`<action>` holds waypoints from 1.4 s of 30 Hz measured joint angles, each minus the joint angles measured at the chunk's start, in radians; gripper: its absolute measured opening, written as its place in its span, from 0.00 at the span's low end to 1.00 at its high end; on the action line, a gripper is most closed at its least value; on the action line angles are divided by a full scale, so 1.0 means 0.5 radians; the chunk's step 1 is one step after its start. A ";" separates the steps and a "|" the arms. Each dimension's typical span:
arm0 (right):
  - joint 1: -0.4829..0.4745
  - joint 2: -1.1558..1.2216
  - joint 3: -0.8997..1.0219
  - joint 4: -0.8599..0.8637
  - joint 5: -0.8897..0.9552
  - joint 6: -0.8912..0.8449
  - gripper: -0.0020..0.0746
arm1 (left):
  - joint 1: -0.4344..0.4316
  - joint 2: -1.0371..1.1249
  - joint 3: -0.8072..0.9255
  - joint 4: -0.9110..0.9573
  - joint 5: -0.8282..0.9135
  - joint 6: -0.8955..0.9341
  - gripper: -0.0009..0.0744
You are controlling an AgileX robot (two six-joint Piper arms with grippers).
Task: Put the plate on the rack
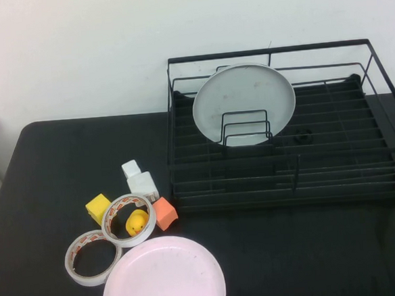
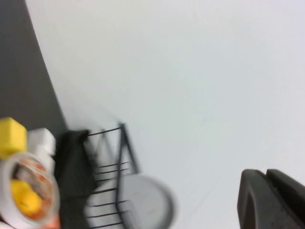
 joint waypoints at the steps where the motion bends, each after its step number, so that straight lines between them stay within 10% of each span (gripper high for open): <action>1: 0.000 0.000 0.000 0.000 0.001 -0.010 0.04 | 0.000 0.000 -0.020 0.051 0.041 0.110 0.01; 10: 0.000 0.000 0.000 0.000 0.009 -0.073 0.04 | 0.000 0.261 -0.775 0.998 0.630 1.169 0.01; 24: 0.000 0.000 0.000 0.007 0.105 -0.081 0.04 | -0.197 1.399 -1.381 2.282 1.326 0.408 0.02; 35: 0.000 0.000 0.000 0.003 0.110 -0.085 0.04 | -0.453 2.097 -1.398 2.409 1.558 0.011 0.52; 42: 0.000 0.000 0.000 0.003 0.111 -0.086 0.04 | -0.462 2.565 -1.398 2.357 1.343 -0.029 0.60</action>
